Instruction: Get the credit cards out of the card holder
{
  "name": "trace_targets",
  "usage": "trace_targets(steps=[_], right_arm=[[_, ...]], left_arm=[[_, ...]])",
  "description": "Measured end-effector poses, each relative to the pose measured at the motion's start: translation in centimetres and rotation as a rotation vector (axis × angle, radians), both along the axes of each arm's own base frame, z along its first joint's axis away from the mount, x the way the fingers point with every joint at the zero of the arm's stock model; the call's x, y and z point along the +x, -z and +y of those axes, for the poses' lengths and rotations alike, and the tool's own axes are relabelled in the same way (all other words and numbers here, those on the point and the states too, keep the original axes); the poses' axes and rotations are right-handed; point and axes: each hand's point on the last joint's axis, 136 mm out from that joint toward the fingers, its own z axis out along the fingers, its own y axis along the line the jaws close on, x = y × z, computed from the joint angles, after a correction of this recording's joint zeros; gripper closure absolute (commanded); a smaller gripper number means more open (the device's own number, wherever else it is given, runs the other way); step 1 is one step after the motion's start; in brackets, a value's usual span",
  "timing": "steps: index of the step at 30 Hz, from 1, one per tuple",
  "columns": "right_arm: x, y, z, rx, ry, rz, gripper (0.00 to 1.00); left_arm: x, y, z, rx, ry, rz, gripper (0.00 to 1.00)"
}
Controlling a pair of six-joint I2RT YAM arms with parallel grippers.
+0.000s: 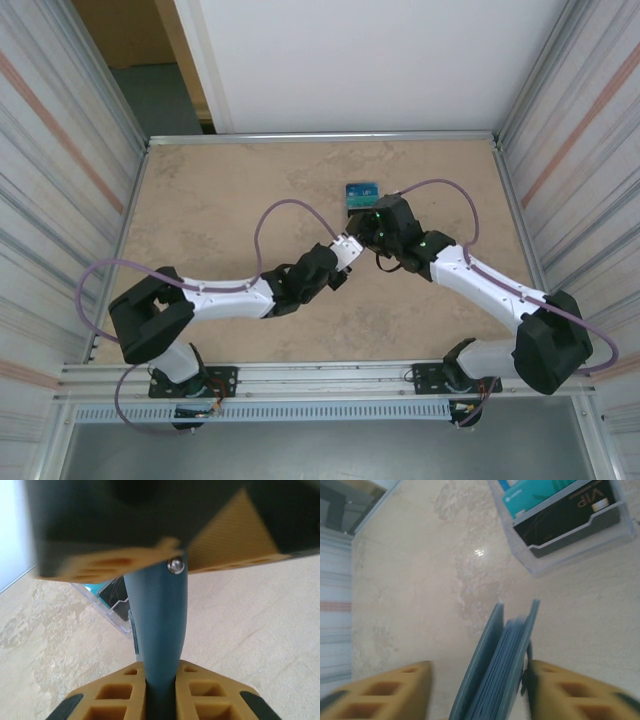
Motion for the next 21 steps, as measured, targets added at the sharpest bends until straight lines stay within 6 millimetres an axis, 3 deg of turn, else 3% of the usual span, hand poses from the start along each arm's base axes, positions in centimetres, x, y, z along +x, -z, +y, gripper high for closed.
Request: trace_targets(steps=[6, 9, 13, 18, 21], right_arm=[[0.2, -0.6, -0.3, 0.000, -0.024, -0.023, 0.06], [0.1, -2.5, -0.6, 0.020, -0.044, -0.077, 0.00], [-0.4, -5.4, -1.3, 0.047, -0.075, -0.178, 0.01], [-1.2, -7.8, -2.6, 0.101, -0.138, -0.290, 0.01], [-1.8, -8.3, -2.6, 0.132, -0.199, -0.328, 0.01]], left_arm=[[0.8, -0.8, 2.0, -0.088, -0.030, 0.054, 1.00], [1.0, -0.6, 3.7, -0.133, -0.032, 0.111, 1.00], [0.9, -1.3, 5.8, -0.235, -0.002, 0.208, 1.00], [0.9, -4.6, 8.3, -0.464, 0.081, 0.324, 1.00], [0.0, -6.7, 8.6, -0.545, 0.156, 0.359, 1.00]])
